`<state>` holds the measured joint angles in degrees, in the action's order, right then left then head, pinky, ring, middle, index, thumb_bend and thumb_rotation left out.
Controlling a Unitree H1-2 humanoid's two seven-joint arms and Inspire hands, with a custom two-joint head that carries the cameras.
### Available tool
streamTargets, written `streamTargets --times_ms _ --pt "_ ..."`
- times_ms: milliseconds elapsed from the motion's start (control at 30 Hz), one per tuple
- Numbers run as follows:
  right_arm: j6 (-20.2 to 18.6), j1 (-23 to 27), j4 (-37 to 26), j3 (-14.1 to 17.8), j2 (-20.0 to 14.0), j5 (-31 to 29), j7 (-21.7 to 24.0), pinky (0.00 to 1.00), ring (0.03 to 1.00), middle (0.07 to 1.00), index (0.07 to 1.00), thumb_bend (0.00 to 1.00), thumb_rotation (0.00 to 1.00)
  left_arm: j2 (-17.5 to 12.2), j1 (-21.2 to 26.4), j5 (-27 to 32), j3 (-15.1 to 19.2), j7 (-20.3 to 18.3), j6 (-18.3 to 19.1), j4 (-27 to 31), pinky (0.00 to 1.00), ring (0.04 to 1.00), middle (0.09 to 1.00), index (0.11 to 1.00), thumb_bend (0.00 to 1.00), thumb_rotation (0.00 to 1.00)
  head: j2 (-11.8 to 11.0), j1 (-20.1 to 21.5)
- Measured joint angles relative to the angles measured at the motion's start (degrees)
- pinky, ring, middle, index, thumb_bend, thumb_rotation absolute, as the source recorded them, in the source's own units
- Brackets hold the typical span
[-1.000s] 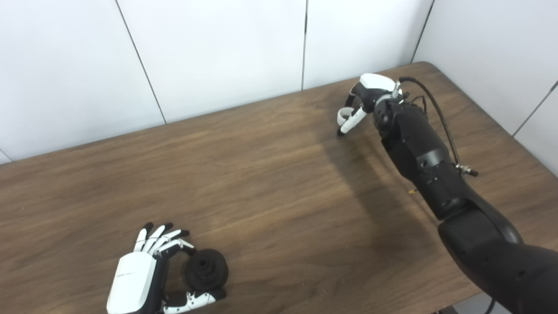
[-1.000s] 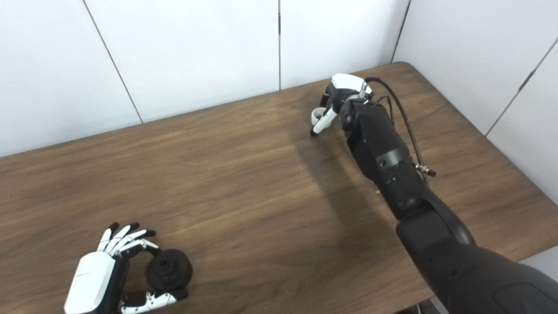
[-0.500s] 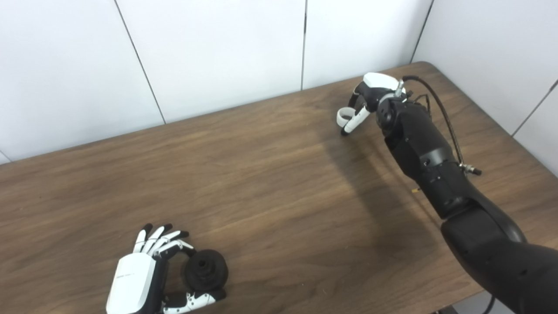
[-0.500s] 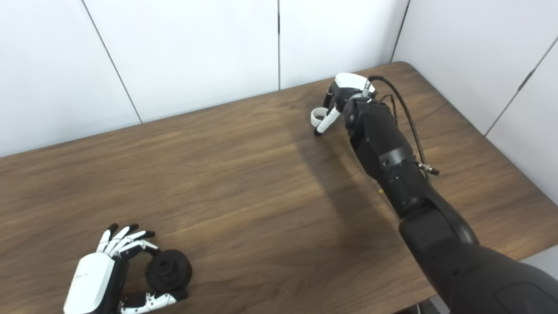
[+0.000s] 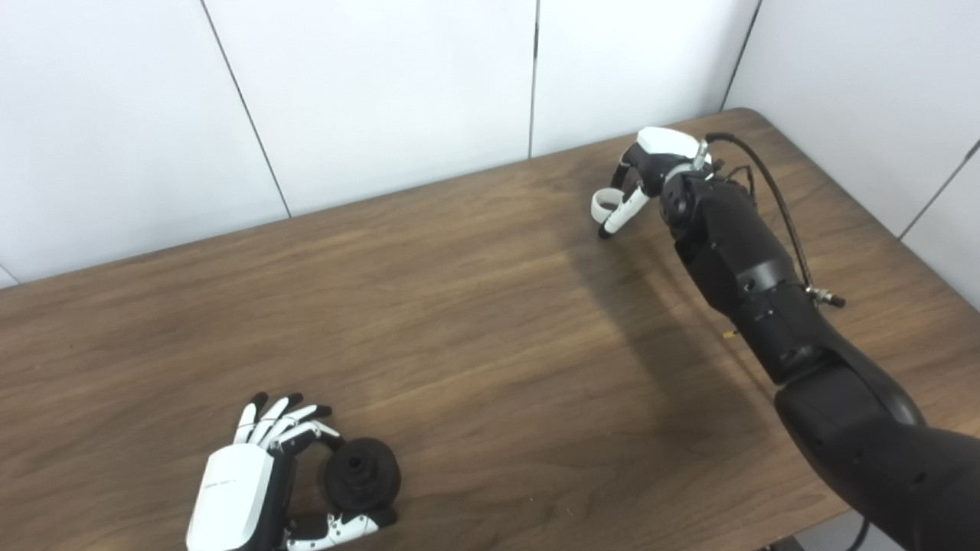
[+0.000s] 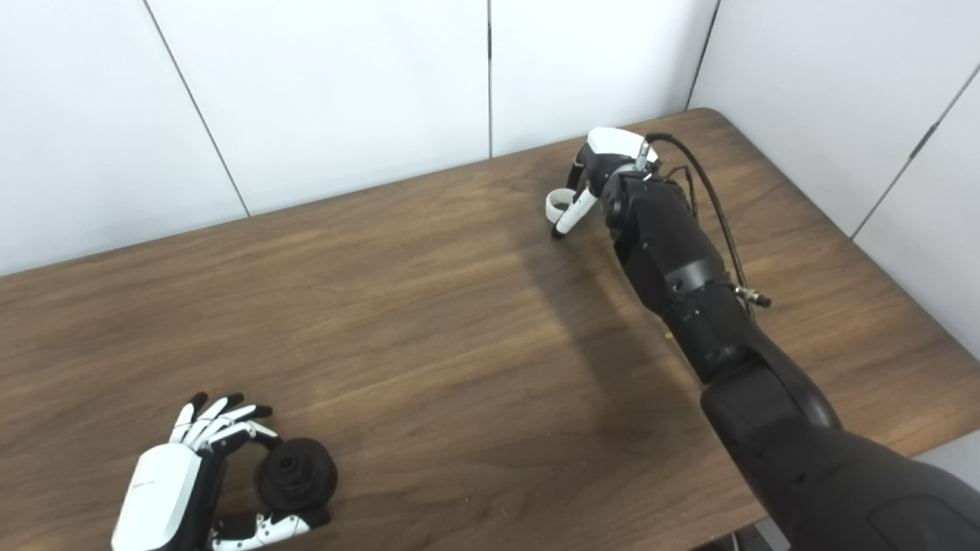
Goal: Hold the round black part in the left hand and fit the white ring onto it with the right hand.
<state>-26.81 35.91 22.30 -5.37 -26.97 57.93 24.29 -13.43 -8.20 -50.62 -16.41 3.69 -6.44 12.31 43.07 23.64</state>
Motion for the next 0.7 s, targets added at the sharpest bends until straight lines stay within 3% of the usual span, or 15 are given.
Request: streamTargets --times_ms 67,167,200,433,700 --pt "0.0 0.0 0.0 0.0 0.0 0.0 0.0 1.0 0.981 0.864 0.605 0.82 0.23 0.0 0.0 0.0 0.0 0.0 0.1 0.0 1.0 0.893 0.777 0.484 0.52 0.05 0.0 0.0" --pt "0.0 0.0 0.0 0.2 0.1 -0.5 -0.5 1.0 0.983 0.859 0.507 0.57 0.15 0.0 0.0 -0.1 0.0 0.0 0.0 0.1 1.0 0.894 0.777 0.484 0.52 0.05 0.0 0.0" --pt "0.0 0.0 -0.1 0.4 0.2 -1.1 -1.0 1.0 0.984 0.86 0.497 0.55 0.15 0.0 0.0 -0.1 0.0 0.0 0.1 0.1 1.0 0.894 0.777 0.484 0.52 0.05 0.2 0.0" --pt "0.0 -0.5 -0.1 0.3 0.1 -4.1 -4.3 0.99 0.97 0.846 0.486 0.52 0.13 0.1 -0.1 -0.2 -0.1 -0.3 0.6 0.4 1.0 0.894 0.778 0.484 0.52 0.05 0.2 -0.1" --pt "0.0 -0.6 -0.2 -0.8 -0.6 -4.9 -4.4 1.0 0.965 0.822 0.487 0.52 0.13 0.2 -0.1 -0.2 -0.3 -0.2 0.9 0.4 1.0 0.892 0.776 0.484 0.52 0.05 0.2 -0.1"
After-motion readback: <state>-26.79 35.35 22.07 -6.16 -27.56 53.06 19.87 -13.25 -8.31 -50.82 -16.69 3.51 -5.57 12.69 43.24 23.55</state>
